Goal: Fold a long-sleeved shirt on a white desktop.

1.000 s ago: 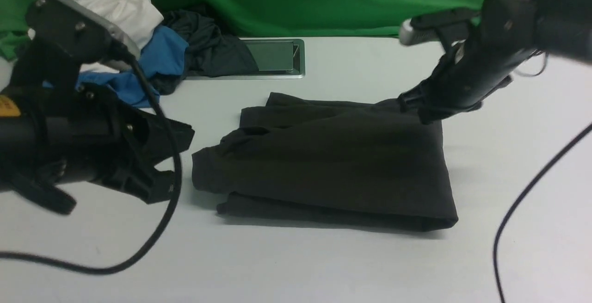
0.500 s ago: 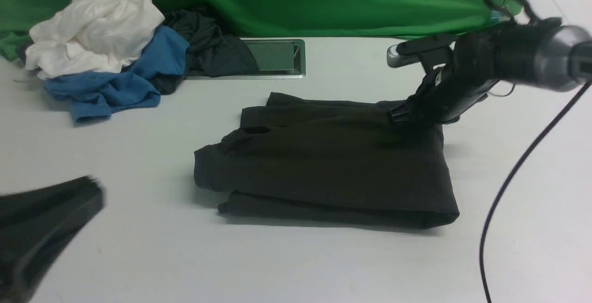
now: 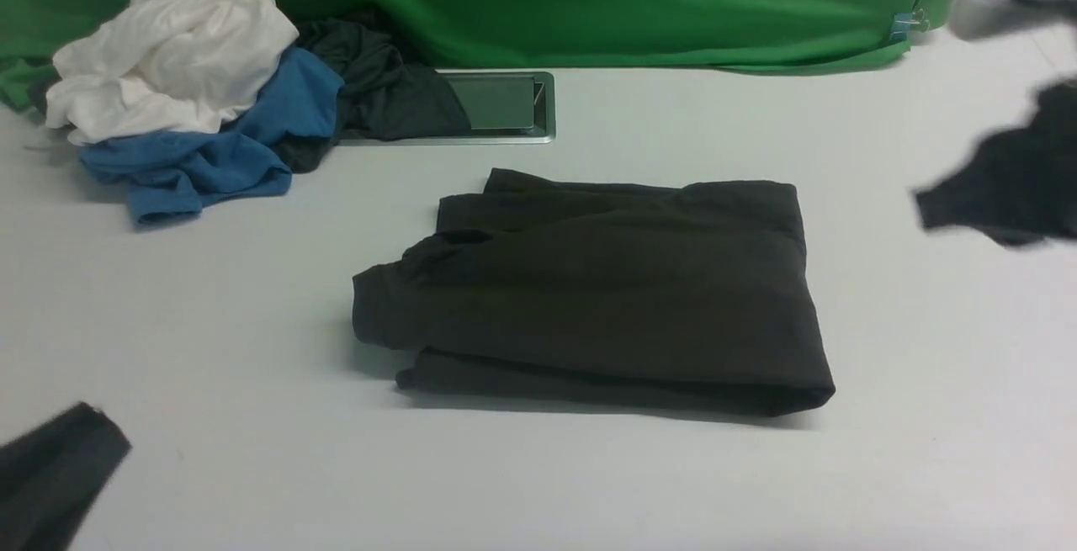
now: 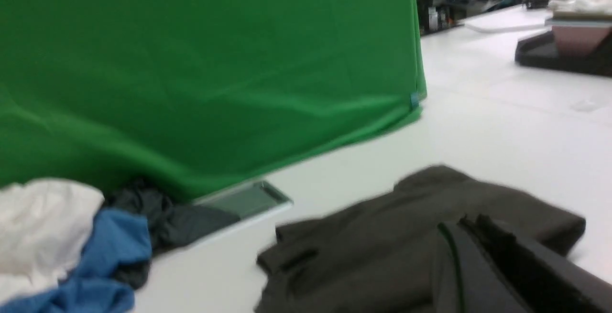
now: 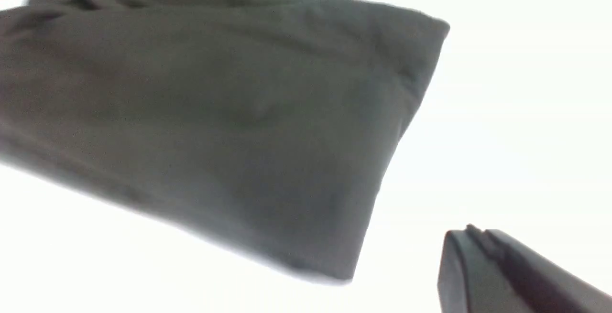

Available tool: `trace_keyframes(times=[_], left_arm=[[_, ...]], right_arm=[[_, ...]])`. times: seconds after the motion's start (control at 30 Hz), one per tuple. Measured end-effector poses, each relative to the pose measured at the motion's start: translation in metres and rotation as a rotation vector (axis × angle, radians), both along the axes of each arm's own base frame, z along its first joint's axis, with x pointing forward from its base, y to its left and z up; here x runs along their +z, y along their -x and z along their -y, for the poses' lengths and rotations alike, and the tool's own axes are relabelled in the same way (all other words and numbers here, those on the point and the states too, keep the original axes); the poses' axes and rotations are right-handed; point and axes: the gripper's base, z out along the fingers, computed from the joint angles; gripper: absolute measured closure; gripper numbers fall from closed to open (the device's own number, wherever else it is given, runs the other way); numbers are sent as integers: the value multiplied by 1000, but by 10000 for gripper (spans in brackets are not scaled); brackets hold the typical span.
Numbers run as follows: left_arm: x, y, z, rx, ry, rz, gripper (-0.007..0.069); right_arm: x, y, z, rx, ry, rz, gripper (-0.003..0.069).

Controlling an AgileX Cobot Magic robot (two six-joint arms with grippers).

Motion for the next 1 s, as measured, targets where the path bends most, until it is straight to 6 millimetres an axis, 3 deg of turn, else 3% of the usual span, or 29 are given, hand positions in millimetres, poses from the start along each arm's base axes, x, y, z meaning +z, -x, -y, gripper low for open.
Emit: trace_keyframes(times=[0.1, 0.17, 0.33, 0.63, 1.0], left_arm=[[-5, -2, 0, 2, -12, -12, 605], [-5, -2, -1, 12, -34, -6, 605], [-6, -3, -2, 27, -66, 5, 605], [-7, -4, -3, 38, -93, 10, 605], [-7, -4, -3, 39, -102, 14, 605]], right_arm=[[-3, 21, 7, -18, -16, -4, 629], [-8, 47, 17, -33, -38, 19, 629], [-17, 69, 25, -45, -101, 128, 625], [-42, 84, 29, -47, -159, 218, 606], [-38, 87, 34, -29, -109, 307, 588]])
